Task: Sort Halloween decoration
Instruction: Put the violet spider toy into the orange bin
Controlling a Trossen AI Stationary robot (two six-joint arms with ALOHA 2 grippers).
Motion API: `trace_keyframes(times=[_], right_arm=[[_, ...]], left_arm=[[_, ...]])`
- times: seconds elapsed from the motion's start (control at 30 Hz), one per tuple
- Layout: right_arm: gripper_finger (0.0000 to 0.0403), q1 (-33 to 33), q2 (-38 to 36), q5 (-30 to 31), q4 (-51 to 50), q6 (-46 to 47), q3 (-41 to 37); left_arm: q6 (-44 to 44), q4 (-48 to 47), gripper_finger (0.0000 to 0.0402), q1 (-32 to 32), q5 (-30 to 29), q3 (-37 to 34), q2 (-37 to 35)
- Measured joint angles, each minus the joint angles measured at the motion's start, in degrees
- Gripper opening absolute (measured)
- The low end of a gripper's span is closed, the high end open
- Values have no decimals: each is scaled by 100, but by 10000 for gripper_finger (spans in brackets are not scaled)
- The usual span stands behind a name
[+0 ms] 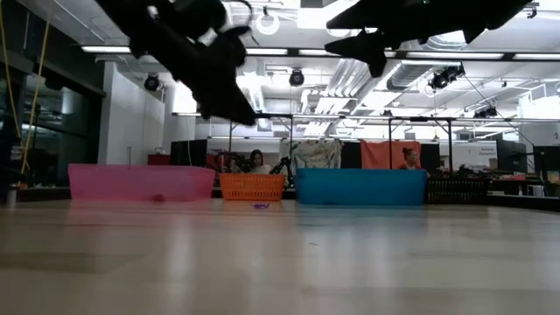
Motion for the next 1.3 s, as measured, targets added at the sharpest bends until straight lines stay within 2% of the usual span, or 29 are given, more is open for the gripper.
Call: trace_keyframes(times=[0.17,0.3,0.53,0.77,0.9,1.1,1.3], right_arm=[[203,0,0,31,-3,106,0],[203,0,0,38,-2,109,0],[203,0,2,265,-3,95,2],[203,0,2,350,-20,95,4],[203,0,2,350,-51,95,4],[203,0,2,352,-120,-18,4],[203,0,2,352,-247,-58,7]], left_arm=[[30,28,165,-75,-171,277,894],[16,4,189,-59,-555,376,1476],[25,501,195,-63,-670,425,2190],[20,671,192,-63,-438,448,2723],[28,659,158,-128,-542,456,2846],[-168,660,21,-100,-273,441,2727],[189,364,4,-102,-151,378,2095]])
